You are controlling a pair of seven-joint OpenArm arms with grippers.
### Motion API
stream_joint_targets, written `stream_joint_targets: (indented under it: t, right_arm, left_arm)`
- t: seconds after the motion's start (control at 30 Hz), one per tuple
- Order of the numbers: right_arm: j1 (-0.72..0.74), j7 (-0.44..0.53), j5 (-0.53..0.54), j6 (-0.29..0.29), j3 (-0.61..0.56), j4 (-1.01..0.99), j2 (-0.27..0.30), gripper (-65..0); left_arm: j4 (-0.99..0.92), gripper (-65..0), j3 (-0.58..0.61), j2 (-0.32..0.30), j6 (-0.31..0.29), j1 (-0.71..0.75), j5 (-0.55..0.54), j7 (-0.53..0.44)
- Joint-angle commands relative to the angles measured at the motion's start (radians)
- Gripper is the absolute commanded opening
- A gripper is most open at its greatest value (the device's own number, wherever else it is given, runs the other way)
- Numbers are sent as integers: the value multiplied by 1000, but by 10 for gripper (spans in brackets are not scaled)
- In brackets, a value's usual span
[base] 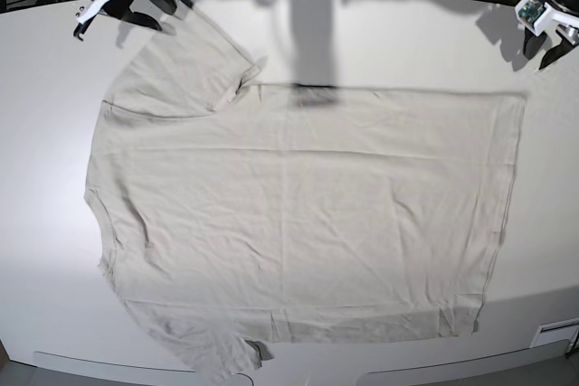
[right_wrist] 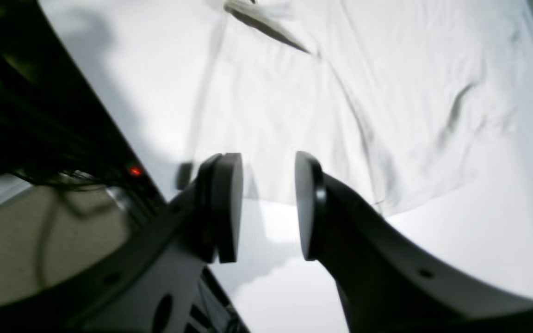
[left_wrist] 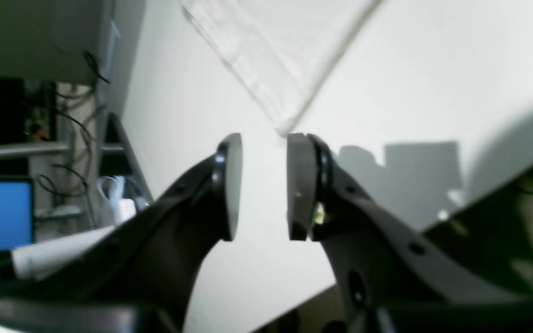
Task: Fold the T-shirt properly
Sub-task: 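Lower both grippers onto the shoulder corners of the beige T-shirt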
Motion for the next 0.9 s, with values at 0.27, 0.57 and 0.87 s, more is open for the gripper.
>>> stream_joint_targets:
  t: [0.27, 0.57, 0.87]
  right_arm:
    - [-7, 16, -54, -13, 2, 18, 8, -452]
    - [-8, 18, -55, -77, 2, 18, 8, -452]
    - [-8, 14, -55, -129, 2, 18, 8, -452]
  left_arm:
    - [-15, -469, 10, -139, 16, 3, 6, -29]
    - [-225, -469, 249, -208, 19, -209, 111, -34]
    - [-496, -469, 402, -233, 31, -447, 146, -38]
